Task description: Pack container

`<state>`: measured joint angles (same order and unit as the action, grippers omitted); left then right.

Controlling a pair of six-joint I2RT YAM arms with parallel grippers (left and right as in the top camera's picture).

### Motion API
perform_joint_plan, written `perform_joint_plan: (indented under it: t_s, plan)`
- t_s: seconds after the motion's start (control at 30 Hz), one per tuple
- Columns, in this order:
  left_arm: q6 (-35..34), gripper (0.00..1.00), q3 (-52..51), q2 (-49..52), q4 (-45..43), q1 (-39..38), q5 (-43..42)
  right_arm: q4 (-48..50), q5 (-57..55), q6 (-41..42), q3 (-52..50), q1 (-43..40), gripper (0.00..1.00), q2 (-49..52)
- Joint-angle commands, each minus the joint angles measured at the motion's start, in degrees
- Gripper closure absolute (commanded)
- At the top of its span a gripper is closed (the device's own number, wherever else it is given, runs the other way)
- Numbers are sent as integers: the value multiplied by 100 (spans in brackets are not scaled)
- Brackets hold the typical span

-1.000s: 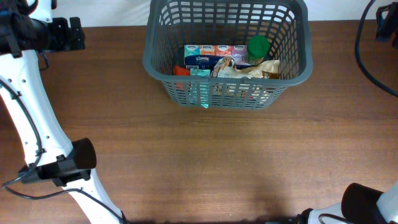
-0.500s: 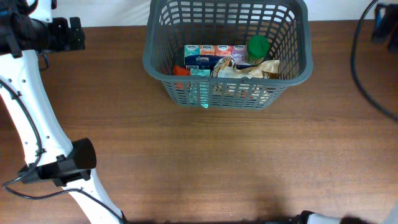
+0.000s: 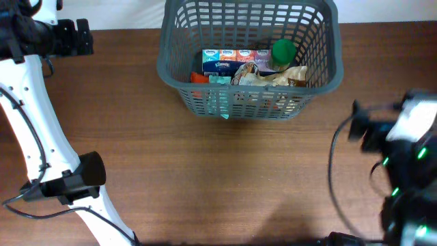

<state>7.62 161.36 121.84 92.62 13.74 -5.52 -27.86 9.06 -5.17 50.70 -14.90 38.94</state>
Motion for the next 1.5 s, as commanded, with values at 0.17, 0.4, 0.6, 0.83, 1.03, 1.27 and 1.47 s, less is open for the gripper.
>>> perform_joint_plan:
  t_s: [0.17,0.4,0.6,0.83,1.03,1.27,1.47]
  plan:
    - [-48,1,-7,52,4,31,0,605,-7,-31,-2538,317,1,-2533]
    - [-50,1,-7,52,4,31,0,651,-7,-28,-3700,487,1,-3849]
    - [-48,1,-7,52,4,31,0,713,-7,-31,-4046,487,1,-3864]
    - [-50,1,-7,52,4,31,0,713,-9,-31,-4369,487,1,-3864]
    - [-50,1,-7,52,4,31,0,728,-11,-31,-4450,487,1,-3864]
    - [-50,1,-7,52,4,31,0,728,-11,-31,-4450,487,1,-3862]
    - [-50,1,-7,52,4,31,0,728,-11,-33,-4450,487,1,-3862]
